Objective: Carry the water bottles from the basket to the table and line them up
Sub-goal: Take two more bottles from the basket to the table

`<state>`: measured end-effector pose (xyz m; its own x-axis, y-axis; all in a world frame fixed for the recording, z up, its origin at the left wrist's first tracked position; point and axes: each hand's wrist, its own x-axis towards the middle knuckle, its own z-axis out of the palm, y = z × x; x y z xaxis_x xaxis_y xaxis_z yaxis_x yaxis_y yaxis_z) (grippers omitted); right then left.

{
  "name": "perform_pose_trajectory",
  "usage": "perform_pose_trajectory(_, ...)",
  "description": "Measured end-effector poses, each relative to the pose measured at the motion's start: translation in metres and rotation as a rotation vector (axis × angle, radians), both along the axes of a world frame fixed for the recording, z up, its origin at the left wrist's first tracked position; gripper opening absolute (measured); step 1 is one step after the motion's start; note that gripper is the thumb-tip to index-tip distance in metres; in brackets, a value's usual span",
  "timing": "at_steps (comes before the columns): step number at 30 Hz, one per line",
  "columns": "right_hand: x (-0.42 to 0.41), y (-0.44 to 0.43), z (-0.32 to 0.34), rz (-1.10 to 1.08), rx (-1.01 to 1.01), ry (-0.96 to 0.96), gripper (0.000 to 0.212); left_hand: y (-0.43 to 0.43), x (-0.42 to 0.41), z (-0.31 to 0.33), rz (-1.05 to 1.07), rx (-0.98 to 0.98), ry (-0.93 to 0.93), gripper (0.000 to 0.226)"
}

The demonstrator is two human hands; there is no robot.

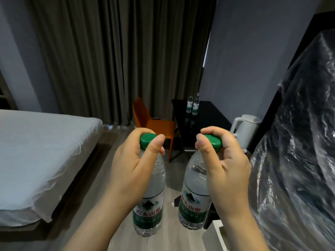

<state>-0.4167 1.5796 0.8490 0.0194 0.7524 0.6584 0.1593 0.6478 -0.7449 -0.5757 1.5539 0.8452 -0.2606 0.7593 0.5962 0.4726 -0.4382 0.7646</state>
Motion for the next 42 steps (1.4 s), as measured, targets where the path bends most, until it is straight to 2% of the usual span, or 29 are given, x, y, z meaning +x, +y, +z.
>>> perform_pose_trajectory(7, -0.025, 0.097, -0.012, -0.050, -0.029, -0.025, 0.010, 0.098, -0.030, -0.014, -0.028, -0.032, -0.028, 0.039)
perform_pose_trajectory(22, -0.143, 0.318, -0.015, -0.190, -0.112, -0.005, 0.008, 0.342, -0.153, -0.013, -0.155, -0.045, -0.043, 0.033)
perform_pose_trajectory(32, -0.170, 0.464, -0.030, -0.157, -0.169, 0.012, 0.007, 0.488, -0.180, -0.033, -0.177, -0.122, -0.024, 0.032)
perform_pose_trajectory(39, -0.170, 0.582, -0.021, -0.159, -0.150, 0.016, 0.019, 0.610, -0.178, -0.018, -0.182, -0.095, 0.040, 0.027)
perform_pose_trajectory(42, -0.167, 0.626, -0.022, -0.170, -0.171, 0.037, 0.018, 0.654, -0.180, -0.022, -0.177, -0.089, 0.023, 0.030)
